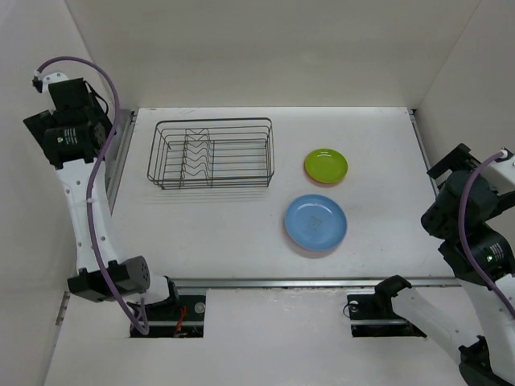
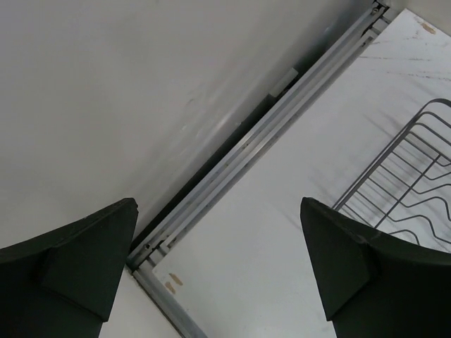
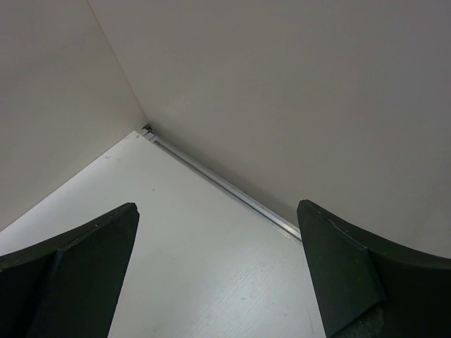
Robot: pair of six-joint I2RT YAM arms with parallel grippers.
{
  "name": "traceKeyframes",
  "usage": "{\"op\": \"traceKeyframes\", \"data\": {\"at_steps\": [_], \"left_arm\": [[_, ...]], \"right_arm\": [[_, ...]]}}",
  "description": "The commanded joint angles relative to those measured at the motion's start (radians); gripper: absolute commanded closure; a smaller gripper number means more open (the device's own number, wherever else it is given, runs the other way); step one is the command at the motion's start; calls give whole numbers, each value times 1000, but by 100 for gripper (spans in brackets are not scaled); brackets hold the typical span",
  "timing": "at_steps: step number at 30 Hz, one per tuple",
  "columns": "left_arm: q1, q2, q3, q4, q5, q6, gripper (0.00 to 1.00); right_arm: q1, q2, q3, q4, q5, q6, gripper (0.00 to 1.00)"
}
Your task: Unload the plates from the dish rack
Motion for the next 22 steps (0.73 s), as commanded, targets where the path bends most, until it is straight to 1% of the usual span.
{"op": "traceKeyframes", "data": {"at_steps": [1,4,6,9,13,22], "left_arm": [[22,-76,-53,30,20,-5,0],[33,-97,-102,30,45,-5,0],[42,-111,-116,30,78,-5,0],[42,-123,-137,30,92,-5,0],[42,-133,-156,30,125,-5,0],[42,-151,-165,30,143,-5,0]], "right_arm": [[3,4,7,127,-4,-90,0],[3,4,7,160,-27,-113,0],[3,13,-2,173,-36,-122,0],[3,13,-2,184,-56,-131,0],[3,13,-23,194,-67,-140,0],[3,22,-33,224,-87,-140,0]]}}
